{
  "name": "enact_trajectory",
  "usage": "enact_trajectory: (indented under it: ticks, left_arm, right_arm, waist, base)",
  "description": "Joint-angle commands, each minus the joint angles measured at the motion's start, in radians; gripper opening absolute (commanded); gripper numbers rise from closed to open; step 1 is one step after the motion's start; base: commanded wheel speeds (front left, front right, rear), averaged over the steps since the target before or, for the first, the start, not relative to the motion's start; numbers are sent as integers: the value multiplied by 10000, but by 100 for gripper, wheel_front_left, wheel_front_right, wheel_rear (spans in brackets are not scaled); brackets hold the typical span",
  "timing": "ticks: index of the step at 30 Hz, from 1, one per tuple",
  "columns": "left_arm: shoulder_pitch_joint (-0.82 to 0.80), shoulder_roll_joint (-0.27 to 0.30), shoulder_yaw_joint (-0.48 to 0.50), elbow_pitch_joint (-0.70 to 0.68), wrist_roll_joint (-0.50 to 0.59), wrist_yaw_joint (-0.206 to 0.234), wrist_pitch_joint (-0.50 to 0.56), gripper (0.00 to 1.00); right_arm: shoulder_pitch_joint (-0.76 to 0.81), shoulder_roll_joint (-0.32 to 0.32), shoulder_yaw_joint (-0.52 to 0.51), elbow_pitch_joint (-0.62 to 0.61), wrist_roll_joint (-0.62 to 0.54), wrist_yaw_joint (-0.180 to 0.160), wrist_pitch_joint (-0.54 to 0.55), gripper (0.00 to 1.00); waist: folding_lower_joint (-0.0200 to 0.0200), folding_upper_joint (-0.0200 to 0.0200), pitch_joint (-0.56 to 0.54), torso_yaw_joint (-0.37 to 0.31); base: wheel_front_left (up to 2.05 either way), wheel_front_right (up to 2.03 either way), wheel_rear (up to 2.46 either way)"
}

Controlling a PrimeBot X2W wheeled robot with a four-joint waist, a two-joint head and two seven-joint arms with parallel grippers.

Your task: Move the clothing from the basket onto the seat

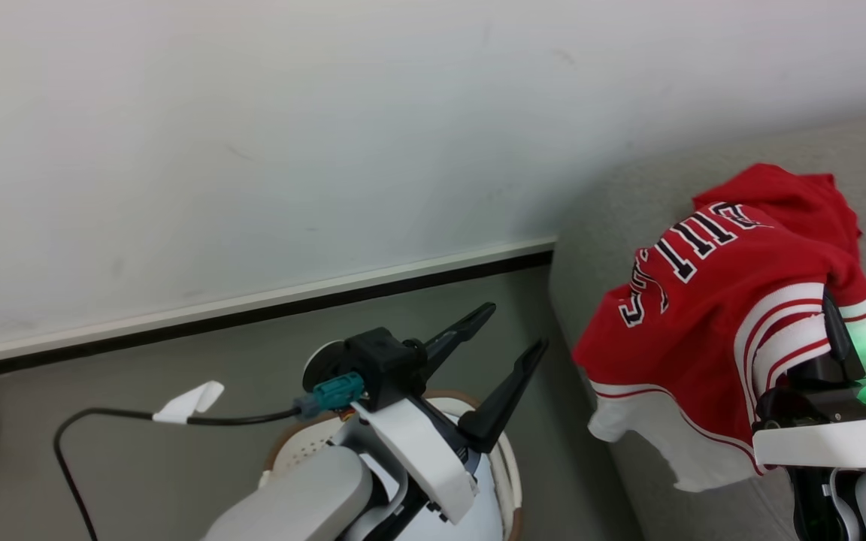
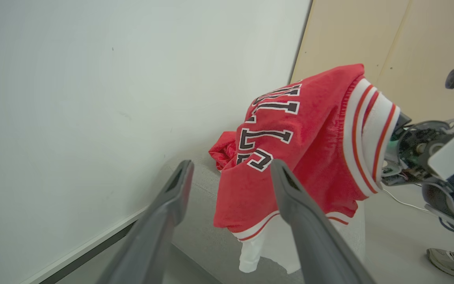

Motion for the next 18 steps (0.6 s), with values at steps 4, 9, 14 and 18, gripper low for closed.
enact_trajectory:
  ticks: [4,9,14,18]
  left_arm:
    - [-21,67,-159,7,271,-88,-81,100]
    - [-65,8,-314,20,385,-134,-115,100]
    - [-142,-22,-422,41,446,-156,-76,100]
    - [-232,-29,-477,-26,495,-208,-45,100]
  right_arm:
    - [283,-33,-165,-351,109,-19,-34,0]
    - [456,-94,-387,-598,149,-19,-34,0]
    - [445,-188,-505,-700,185,-19,-34,0]
    - [296,-220,-637,-731,142,-19,-34,0]
  waist:
    - [0,0,314,-861]
    - [0,0,373,-1189]
    - [0,0,476,-1254]
    - [0,0,667,-1158]
  base:
    - [0,0,0]
    - [0,0,0]
    - [0,0,0]
    - [0,0,0]
